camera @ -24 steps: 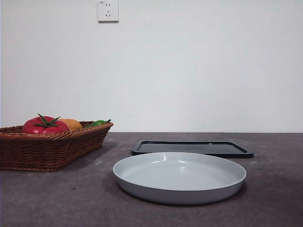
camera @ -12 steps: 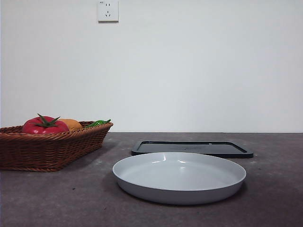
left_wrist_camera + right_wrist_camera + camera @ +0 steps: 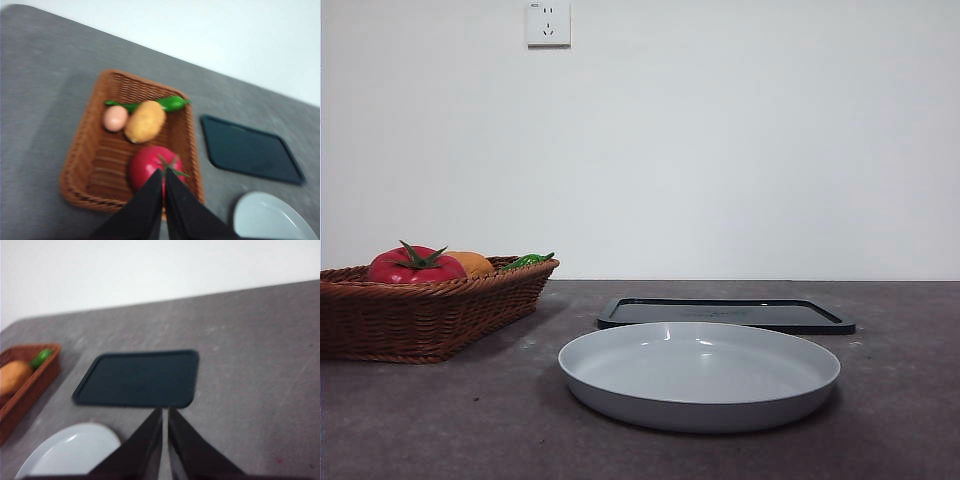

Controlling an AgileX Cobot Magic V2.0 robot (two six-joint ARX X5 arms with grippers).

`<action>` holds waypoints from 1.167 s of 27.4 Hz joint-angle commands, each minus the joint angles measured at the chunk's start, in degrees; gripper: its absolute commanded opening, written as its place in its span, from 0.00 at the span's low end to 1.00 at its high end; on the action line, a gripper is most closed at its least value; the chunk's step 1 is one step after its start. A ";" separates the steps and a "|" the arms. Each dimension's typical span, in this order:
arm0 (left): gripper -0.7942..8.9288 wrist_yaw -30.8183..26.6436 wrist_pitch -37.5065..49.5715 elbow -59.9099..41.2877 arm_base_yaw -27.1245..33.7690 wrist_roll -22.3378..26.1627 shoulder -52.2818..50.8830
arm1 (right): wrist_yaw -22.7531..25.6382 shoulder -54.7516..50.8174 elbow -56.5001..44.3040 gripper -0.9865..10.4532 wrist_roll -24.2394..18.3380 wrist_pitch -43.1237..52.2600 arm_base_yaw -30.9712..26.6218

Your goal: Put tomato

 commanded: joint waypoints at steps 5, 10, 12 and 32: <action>0.09 7.85 -5.22 10.86 -0.98 6.16 9.97 | -5.77 10.40 13.88 0.09 -6.47 -10.71 0.26; 0.09 10.08 -11.50 17.75 -3.65 8.55 15.61 | -9.38 16.33 21.38 0.09 -7.85 -16.79 2.47; 0.09 10.93 -13.73 20.17 -4.83 9.40 17.44 | -9.53 18.40 23.78 0.09 -8.20 -18.93 3.91; 0.23 10.95 -28.30 28.24 -11.54 13.42 21.86 | -9.31 24.22 29.83 0.17 -12.22 -30.38 16.20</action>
